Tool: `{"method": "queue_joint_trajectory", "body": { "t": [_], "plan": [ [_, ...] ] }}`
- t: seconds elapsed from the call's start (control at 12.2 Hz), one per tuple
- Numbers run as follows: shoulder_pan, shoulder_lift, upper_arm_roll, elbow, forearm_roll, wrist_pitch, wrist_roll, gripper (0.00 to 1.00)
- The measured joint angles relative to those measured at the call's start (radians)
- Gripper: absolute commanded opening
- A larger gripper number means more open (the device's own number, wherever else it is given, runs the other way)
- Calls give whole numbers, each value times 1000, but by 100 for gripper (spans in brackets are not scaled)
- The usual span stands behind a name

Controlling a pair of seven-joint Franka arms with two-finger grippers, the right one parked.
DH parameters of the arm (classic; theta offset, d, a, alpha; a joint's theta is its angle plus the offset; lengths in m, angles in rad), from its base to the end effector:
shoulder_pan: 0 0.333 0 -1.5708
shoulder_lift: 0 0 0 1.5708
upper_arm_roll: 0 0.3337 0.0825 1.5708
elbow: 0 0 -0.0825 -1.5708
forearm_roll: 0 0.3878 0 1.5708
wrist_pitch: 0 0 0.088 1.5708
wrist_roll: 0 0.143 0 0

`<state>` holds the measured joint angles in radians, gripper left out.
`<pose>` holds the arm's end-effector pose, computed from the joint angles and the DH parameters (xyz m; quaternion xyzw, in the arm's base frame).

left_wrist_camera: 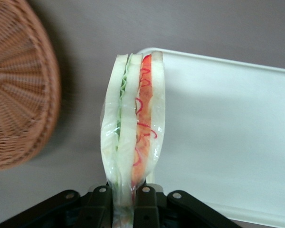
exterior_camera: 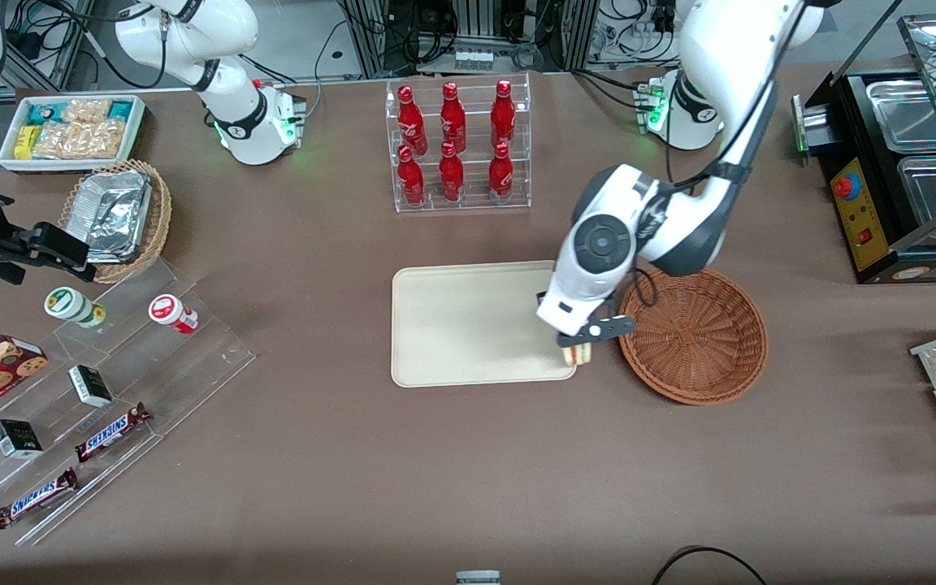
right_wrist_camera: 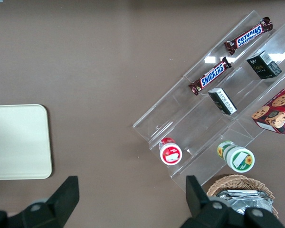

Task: Place sandwich from basket to tray
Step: 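Carry the held sandwich over the cream tray, then lower the sandwich onto the tray and open the left gripper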

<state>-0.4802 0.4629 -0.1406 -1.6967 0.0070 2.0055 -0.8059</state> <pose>0.5384 -0.3753 0.2958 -0.9922 -0.0953 0.0753 0.0272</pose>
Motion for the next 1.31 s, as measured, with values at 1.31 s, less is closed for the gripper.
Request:
{"method": "queue_joint_trajectory", "body": {
  "t": [1.31],
  "plan": [
    [-142, 237, -45, 202, -40, 112, -142, 2]
  ]
}}
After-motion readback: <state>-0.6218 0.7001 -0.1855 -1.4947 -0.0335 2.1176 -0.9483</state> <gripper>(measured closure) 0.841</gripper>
